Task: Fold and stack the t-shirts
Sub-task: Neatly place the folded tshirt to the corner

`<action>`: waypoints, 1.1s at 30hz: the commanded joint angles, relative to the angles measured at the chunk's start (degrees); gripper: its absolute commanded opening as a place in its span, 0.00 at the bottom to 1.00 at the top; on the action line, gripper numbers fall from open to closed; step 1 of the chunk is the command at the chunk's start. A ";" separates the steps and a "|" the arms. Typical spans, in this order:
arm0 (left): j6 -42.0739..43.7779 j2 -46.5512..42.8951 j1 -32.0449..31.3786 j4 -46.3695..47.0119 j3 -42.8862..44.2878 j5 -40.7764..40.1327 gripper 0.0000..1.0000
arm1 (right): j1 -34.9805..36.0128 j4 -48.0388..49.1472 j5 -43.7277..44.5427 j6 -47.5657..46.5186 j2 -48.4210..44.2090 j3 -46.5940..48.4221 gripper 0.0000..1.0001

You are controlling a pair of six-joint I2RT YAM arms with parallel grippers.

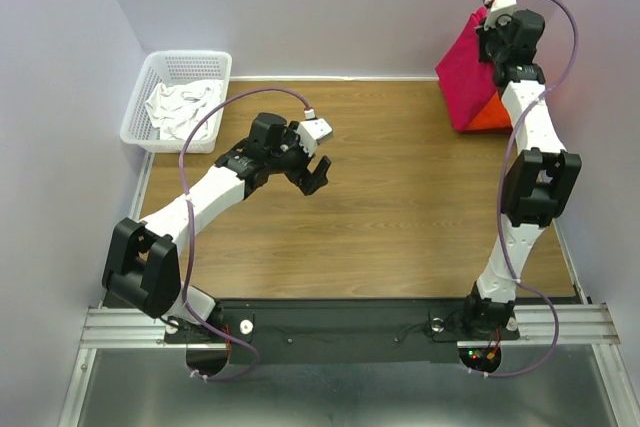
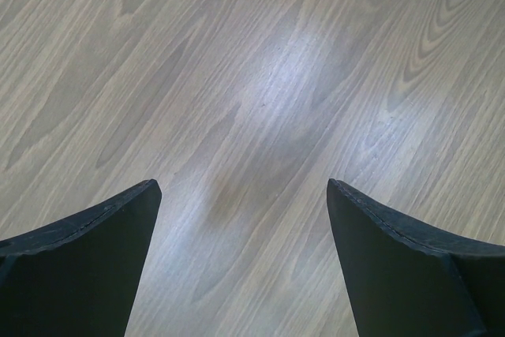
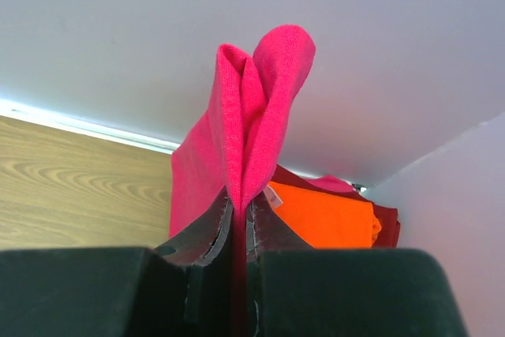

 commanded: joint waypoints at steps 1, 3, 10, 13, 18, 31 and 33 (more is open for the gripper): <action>0.64 -2.17 0.25 0.15 0.99 1.40 0.99 | -1.91 3.00 -1.23 -1.85 -2.27 3.94 0.01; 0.64 -1.99 0.16 -0.03 1.08 1.23 0.99 | -2.53 3.00 -1.85 -2.28 -1.48 4.20 0.01; 0.90 -1.03 0.16 -1.52 2.57 1.22 0.99 | -5.95 3.00 -2.90 -2.20 4.14 9.03 0.01; 0.99 -0.41 0.16 -2.22 3.28 1.22 0.99 | -6.75 3.00 -3.78 -2.90 6.52 10.88 0.00; 0.99 0.03 0.16 -3.54 4.68 1.31 0.99 | -8.50 3.09 -5.45 -3.34 9.07 11.50 0.01; 1.17 1.61 0.16 -5.83 6.62 0.08 0.99 | -12.29 3.18 -8.44 -5.80 18.12 17.56 0.00; 1.08 1.87 0.16 -6.09 6.88 -0.27 0.99 | -12.81 3.27 -8.09 -6.68 19.70 18.78 0.01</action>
